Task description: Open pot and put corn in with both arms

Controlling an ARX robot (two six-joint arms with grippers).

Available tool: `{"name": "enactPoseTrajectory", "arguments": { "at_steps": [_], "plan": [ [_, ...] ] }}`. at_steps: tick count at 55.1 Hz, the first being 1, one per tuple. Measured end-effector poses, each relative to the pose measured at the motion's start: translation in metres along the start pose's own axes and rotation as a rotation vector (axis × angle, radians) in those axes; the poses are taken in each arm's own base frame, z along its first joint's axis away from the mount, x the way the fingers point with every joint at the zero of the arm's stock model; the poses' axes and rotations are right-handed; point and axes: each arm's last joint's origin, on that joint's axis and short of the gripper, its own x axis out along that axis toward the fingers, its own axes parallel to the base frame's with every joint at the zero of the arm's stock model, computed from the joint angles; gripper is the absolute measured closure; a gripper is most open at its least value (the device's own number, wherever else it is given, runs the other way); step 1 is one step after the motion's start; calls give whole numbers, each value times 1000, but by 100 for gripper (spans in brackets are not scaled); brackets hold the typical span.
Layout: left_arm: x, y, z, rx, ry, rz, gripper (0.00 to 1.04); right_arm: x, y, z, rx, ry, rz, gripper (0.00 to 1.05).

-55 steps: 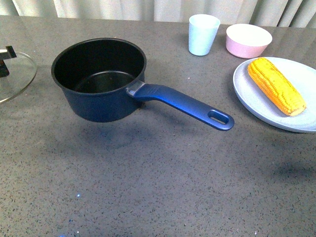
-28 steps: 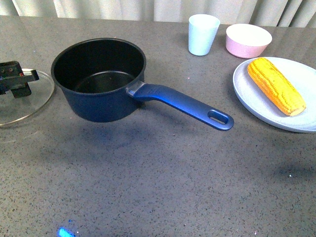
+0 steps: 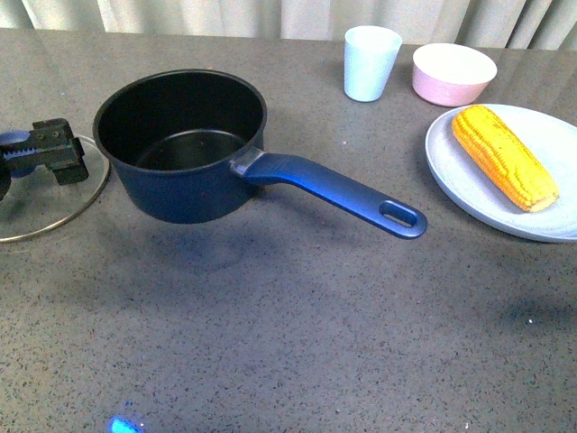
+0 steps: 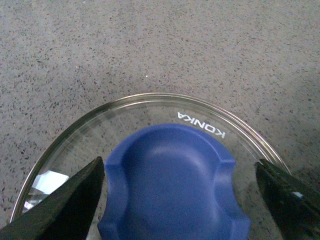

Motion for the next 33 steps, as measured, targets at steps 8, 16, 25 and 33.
{"name": "enactPoseTrajectory", "arguments": {
  "at_steps": [8, 16, 25, 33],
  "plan": [
    [-19, 0, 7, -27, -14, -1, 9, 0, 0, 0, 0, 0, 0, 9],
    [-45, 3, 16, -48, -32, 2, 9, 0, 0, 0, 0, 0, 0, 9],
    [-74, 7, 26, -48, -47, 2, 9, 0, 0, 0, 0, 0, 0, 9],
    [-110, 11, 57, 22, -265, -158, 21, 0, 0, 0, 0, 0, 0, 9]
  ]
}}
